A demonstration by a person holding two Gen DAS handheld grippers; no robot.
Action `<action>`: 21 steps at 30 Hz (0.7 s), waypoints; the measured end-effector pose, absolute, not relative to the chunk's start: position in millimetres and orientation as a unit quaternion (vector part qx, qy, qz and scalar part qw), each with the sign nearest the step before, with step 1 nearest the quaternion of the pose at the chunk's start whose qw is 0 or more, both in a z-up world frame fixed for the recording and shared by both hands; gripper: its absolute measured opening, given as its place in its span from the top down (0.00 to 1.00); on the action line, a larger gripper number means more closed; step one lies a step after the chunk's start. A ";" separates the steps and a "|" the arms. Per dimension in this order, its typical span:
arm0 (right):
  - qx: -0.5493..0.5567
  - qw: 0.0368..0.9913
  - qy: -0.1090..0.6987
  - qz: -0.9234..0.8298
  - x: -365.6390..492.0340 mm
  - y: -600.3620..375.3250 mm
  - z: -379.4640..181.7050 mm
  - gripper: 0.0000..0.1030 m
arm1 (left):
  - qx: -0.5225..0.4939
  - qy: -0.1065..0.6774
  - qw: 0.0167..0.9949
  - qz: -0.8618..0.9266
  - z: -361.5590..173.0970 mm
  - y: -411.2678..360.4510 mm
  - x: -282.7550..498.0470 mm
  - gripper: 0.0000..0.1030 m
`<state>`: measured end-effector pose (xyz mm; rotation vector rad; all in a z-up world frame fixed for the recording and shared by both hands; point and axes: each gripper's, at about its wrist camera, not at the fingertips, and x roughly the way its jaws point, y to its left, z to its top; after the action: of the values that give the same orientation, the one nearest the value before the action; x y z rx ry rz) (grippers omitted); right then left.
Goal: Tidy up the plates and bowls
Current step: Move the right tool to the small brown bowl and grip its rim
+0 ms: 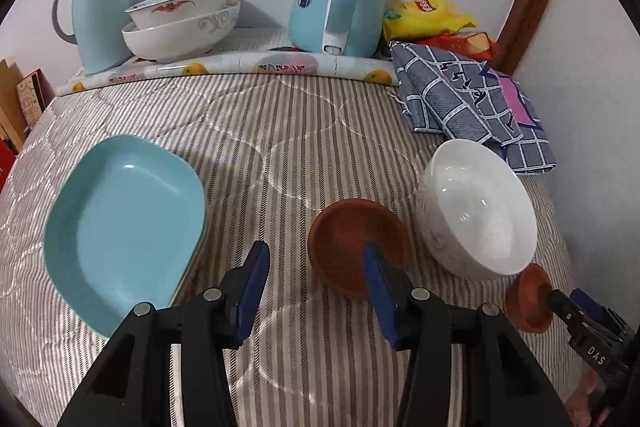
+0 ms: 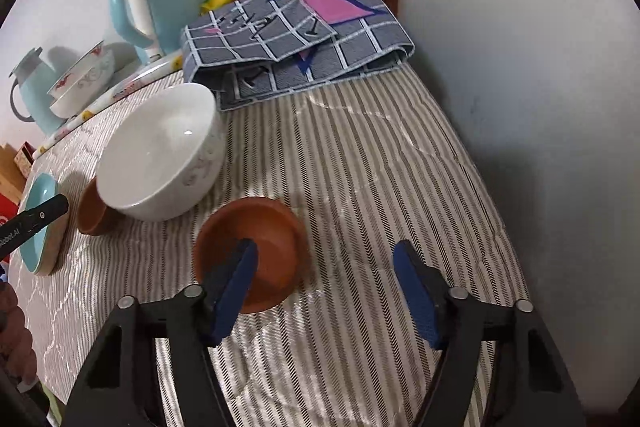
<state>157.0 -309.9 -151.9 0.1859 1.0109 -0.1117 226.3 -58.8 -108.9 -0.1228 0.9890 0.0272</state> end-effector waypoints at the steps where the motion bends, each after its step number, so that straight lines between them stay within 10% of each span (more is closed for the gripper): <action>1: 0.089 0.868 0.486 -0.052 158.0 -310.2 -154.6 0.38 | -0.060 0.475 0.878 0.014 -110.7 -59.0 227.9 0.55; 15: 0.093 0.857 0.506 -0.036 173.2 -301.8 -178.3 0.45 | -0.081 0.499 0.863 0.010 -139.7 -57.6 253.0 0.67; 21: 0.101 0.860 0.500 -0.024 176.4 -300.2 -178.2 0.63 | -0.092 0.506 0.857 0.003 -149.4 -57.5 257.0 0.80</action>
<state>176.4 -300.2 -178.2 0.2110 1.0484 -0.0510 257.0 -57.5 -149.4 -0.1936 1.0641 0.0061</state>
